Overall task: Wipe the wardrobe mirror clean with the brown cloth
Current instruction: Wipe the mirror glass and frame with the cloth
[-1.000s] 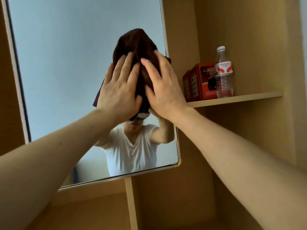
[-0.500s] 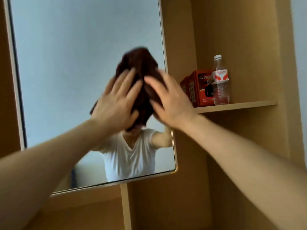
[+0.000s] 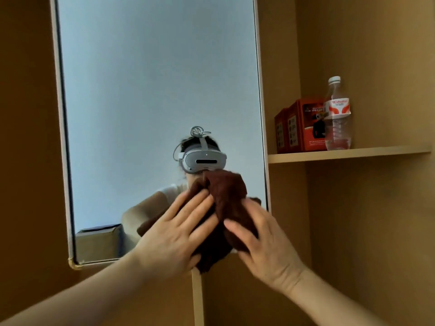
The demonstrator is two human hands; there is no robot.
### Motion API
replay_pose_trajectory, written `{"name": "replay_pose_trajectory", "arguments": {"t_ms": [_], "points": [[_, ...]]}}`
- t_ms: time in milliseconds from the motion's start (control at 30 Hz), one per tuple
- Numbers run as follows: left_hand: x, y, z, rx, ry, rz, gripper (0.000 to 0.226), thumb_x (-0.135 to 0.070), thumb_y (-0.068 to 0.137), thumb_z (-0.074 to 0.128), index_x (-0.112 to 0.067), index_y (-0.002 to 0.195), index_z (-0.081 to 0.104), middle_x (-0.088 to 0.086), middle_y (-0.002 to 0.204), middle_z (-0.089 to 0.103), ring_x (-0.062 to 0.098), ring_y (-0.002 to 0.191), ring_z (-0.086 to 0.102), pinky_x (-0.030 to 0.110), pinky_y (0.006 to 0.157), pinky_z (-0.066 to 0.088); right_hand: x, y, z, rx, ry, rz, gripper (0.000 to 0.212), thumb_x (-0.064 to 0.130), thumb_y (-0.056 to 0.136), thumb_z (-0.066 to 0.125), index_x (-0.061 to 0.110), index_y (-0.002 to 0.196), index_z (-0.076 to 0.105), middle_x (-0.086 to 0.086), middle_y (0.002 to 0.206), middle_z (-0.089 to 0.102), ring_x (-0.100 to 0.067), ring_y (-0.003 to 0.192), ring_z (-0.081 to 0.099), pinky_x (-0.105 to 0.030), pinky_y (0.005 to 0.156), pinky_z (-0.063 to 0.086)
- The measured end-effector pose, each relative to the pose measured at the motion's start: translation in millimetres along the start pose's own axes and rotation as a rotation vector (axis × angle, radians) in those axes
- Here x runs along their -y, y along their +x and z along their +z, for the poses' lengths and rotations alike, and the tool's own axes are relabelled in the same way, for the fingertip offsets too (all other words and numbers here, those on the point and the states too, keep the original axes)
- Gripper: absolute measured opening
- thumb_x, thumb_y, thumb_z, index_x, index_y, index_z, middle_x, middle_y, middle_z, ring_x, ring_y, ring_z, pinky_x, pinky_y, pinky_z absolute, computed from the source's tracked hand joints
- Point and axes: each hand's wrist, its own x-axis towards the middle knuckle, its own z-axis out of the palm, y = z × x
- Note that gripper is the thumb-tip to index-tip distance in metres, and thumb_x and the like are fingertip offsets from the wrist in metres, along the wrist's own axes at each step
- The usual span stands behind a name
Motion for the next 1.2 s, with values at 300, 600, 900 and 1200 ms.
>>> {"name": "replay_pose_trajectory", "arguments": {"t_ms": [300,600,900,1200], "points": [[122.4,109.6,-76.4,-0.129,0.099,-0.449,0.064,-0.029,0.080,0.043,-0.014,0.142,0.041,0.014,0.154,0.029,0.033,0.142,0.027,0.055,0.113,0.012,-51.2,199.7,-73.4,-0.193,0.101,0.210,0.054,0.022,0.077,0.065,0.016,0.128,0.049,-0.012,0.141,0.039,-0.031,0.121,0.047,-0.042,0.095,0.046],[31.5,-6.7,-21.1,-0.047,-0.046,-0.278,0.080,-0.038,0.070,0.049,-0.008,0.144,0.039,0.021,0.151,0.032,0.041,0.142,0.022,0.058,0.112,0.022,25.1,89.2,-17.9,-0.242,0.170,0.180,0.015,0.024,0.079,0.062,0.009,0.082,0.059,-0.015,0.119,0.051,-0.032,0.111,0.051,-0.044,0.094,0.043],[98.8,27.1,-37.5,-0.100,-0.009,-0.358,0.079,-0.049,0.075,0.043,-0.004,0.140,0.044,0.025,0.147,0.037,0.043,0.138,0.030,0.061,0.109,0.026,-20.4,182.9,-45.4,-0.203,0.038,0.019,0.017,0.018,0.076,0.058,0.004,0.085,0.061,-0.024,0.112,0.057,-0.042,0.096,0.056,-0.047,0.083,0.046],[86.1,21.8,-34.2,-0.136,-0.037,-0.445,0.079,-0.045,0.077,0.042,-0.006,0.145,0.036,0.024,0.152,0.028,0.040,0.142,0.021,0.058,0.113,0.021,10.4,176.3,-20.2,-0.387,0.110,0.209,0.013,0.011,0.078,0.057,0.008,0.091,0.057,-0.019,0.120,0.053,-0.036,0.108,0.049,-0.042,0.092,0.037]]}}
